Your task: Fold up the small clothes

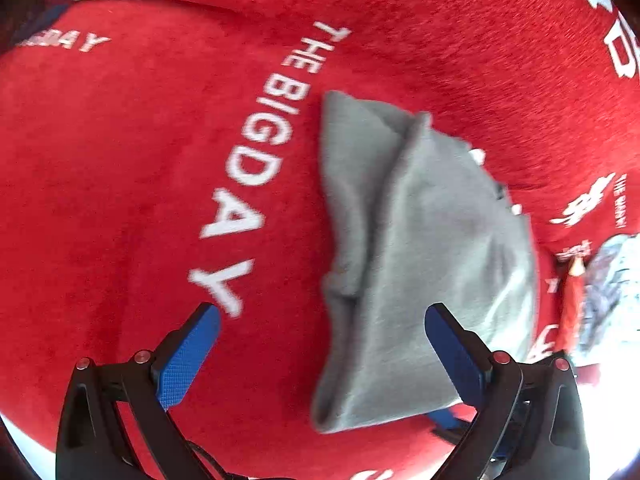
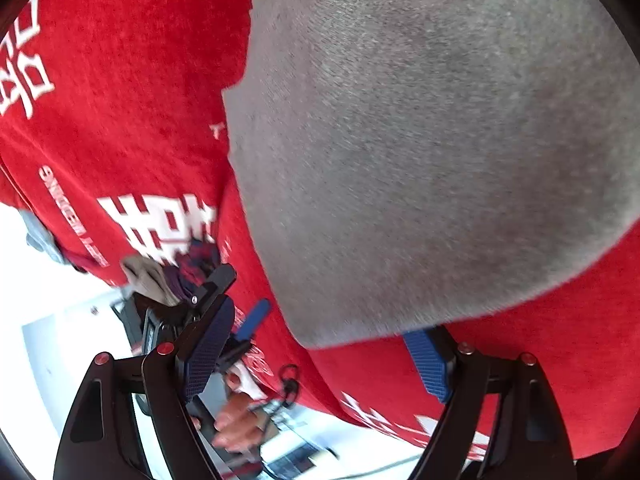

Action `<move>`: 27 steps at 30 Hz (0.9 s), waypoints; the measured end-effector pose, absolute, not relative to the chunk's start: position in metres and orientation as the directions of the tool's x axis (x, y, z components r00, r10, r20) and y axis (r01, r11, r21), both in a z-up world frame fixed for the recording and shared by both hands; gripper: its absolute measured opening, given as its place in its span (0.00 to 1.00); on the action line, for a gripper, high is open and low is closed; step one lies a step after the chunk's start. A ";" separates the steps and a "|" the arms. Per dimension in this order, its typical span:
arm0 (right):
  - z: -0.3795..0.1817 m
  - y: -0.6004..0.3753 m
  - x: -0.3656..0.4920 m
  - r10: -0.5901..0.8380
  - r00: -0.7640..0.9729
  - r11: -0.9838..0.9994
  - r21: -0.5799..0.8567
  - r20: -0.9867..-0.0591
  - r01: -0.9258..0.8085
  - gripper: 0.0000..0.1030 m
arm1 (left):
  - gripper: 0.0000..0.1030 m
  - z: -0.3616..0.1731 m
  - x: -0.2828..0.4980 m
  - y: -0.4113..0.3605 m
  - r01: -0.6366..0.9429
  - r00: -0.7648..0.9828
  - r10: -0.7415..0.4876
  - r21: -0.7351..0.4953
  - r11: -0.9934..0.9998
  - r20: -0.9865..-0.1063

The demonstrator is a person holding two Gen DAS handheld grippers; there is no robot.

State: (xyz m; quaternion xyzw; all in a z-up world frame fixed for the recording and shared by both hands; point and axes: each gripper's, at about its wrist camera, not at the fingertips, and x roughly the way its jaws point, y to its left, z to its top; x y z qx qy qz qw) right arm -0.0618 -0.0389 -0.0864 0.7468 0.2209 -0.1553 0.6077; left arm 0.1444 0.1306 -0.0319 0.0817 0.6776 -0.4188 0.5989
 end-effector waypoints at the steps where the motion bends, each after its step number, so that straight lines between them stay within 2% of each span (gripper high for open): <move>1: -0.088 -0.040 -0.059 0.126 0.866 -0.186 0.845 -0.485 0.500 0.83 | 0.99 -0.033 0.144 0.123 0.603 -0.290 -0.400 -0.491 0.629 -0.869; 3: -0.092 -0.041 -0.056 0.106 0.882 -0.224 0.853 -0.460 0.472 0.80 | 0.99 -0.037 0.144 0.118 0.578 -0.336 -0.420 -0.536 0.615 -0.843; 5: -0.096 -0.044 -0.051 0.112 0.897 -0.252 0.860 -0.428 0.443 0.49 | 0.99 -0.040 0.143 0.115 0.545 -0.390 -0.441 -0.588 0.597 -0.809; 6: -0.096 -0.047 -0.049 0.120 0.901 -0.249 0.866 -0.417 0.434 0.18 | 0.99 -0.042 0.143 0.113 0.529 -0.411 -0.448 -0.608 0.592 -0.794; 7: -0.093 -0.050 -0.048 0.124 0.908 -0.232 0.878 -0.401 0.420 0.08 | 0.99 -0.043 0.144 0.113 0.511 -0.429 -0.455 -0.625 0.590 -0.780; 10: -0.071 -0.060 -0.047 0.134 0.914 -0.139 0.906 -0.383 0.400 0.08 | 0.99 -0.045 0.149 0.110 0.463 -0.467 -0.483 -0.670 0.581 -0.741; 15: -0.038 -0.071 -0.048 0.155 0.918 -0.034 0.927 -0.365 0.374 0.08 | 0.99 -0.058 0.155 0.082 0.316 -0.606 -0.530 -0.791 0.525 -0.593; 19: -0.030 -0.071 -0.046 0.188 0.907 0.008 0.924 -0.376 0.381 0.08 | 0.99 -0.057 0.139 0.044 0.357 -0.650 -0.494 -0.805 0.473 -0.578; 21: -0.033 -0.068 -0.045 0.207 0.893 0.025 0.915 -0.399 0.403 0.08 | 0.99 -0.054 0.127 0.029 0.404 -0.652 -0.464 -0.792 0.458 -0.600; 24: -0.040 -0.061 -0.044 0.243 0.864 0.043 0.895 -0.441 0.444 0.08 | 0.99 -0.053 0.107 0.012 0.523 -0.615 -0.385 -0.721 0.454 -0.688; 25: -0.042 -0.059 -0.045 0.262 0.849 0.048 0.884 -0.460 0.464 0.09 | 0.97 -0.054 0.102 0.009 0.551 -0.603 -0.362 -0.700 0.455 -0.711; 26: -0.043 -0.057 -0.046 0.285 0.829 0.056 0.872 -0.480 0.486 0.10 | 0.90 -0.056 0.094 0.006 0.587 -0.588 -0.333 -0.672 0.451 -0.737; 27: -0.043 -0.056 -0.047 0.311 0.808 0.066 0.859 -0.501 0.508 0.12 | 0.90 -0.056 0.092 0.006 0.610 -0.574 -0.321 -0.654 0.447 -0.754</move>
